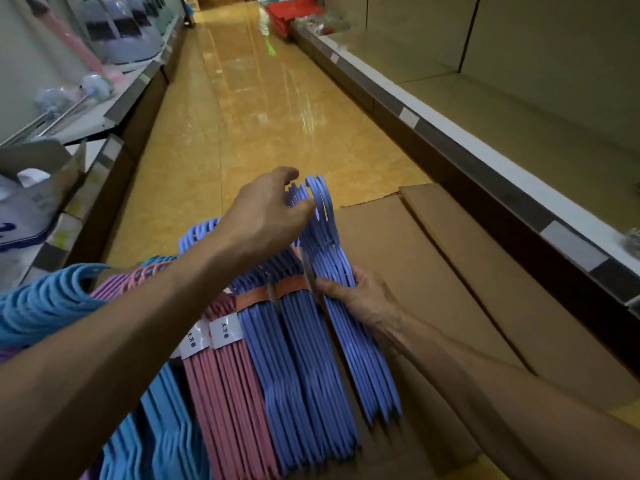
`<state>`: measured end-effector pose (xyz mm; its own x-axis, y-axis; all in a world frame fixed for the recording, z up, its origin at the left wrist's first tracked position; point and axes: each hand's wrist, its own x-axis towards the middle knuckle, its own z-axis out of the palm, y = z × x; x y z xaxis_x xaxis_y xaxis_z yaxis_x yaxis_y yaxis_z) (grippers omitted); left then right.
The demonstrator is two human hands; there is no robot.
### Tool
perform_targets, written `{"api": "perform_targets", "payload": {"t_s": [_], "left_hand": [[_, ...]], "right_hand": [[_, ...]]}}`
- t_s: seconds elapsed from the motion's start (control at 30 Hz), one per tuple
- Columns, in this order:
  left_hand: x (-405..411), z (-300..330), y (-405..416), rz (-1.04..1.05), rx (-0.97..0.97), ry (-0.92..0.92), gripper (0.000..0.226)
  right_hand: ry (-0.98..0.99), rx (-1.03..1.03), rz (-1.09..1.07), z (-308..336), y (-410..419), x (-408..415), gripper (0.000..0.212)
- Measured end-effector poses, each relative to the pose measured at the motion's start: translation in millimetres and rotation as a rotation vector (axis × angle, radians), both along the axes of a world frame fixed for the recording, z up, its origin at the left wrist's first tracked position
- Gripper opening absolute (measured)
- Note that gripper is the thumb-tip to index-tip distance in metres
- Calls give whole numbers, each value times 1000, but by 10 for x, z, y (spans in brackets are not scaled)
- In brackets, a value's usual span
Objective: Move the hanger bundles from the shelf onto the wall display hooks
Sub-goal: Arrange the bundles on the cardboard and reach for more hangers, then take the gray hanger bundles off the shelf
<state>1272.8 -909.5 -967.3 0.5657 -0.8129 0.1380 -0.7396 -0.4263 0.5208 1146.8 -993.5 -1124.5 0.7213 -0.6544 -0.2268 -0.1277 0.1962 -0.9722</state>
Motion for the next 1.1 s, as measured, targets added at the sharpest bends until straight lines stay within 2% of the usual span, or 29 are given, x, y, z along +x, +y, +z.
{"api": "perform_targets", "payload": {"t_s": [0.13, 0.33, 0.47, 0.57, 0.67, 0.73, 0.87, 1.1], "left_hand": [[-12, -63, 30, -118, 150, -196, 59], [42, -100, 51, -91, 140, -230, 55], [24, -119, 45, -92, 211, -240, 59], [-16, -90, 55, -104, 212, -264, 62], [-87, -25, 85, -116, 129, -263, 58], [-164, 35, 108, -134, 52, -253, 52], [-380, 142, 183, -189, -93, -230, 37], [-909, 148, 184, -352, -126, -76, 23]], "right_hand": [[-36, 100, 35, -55, 72, -30, 27], [-21, 116, 41, -34, 169, -39, 29], [0, 51, 70, -14, 180, -52, 24], [65, 0, 121, -11, 144, -65, 35], [159, -67, 158, 32, 95, -123, 48], [240, -178, 211, 102, 31, -212, 54], [488, -577, 355, 383, -188, -580, 59], [671, -916, 384, 847, -438, -1473, 39]]}}
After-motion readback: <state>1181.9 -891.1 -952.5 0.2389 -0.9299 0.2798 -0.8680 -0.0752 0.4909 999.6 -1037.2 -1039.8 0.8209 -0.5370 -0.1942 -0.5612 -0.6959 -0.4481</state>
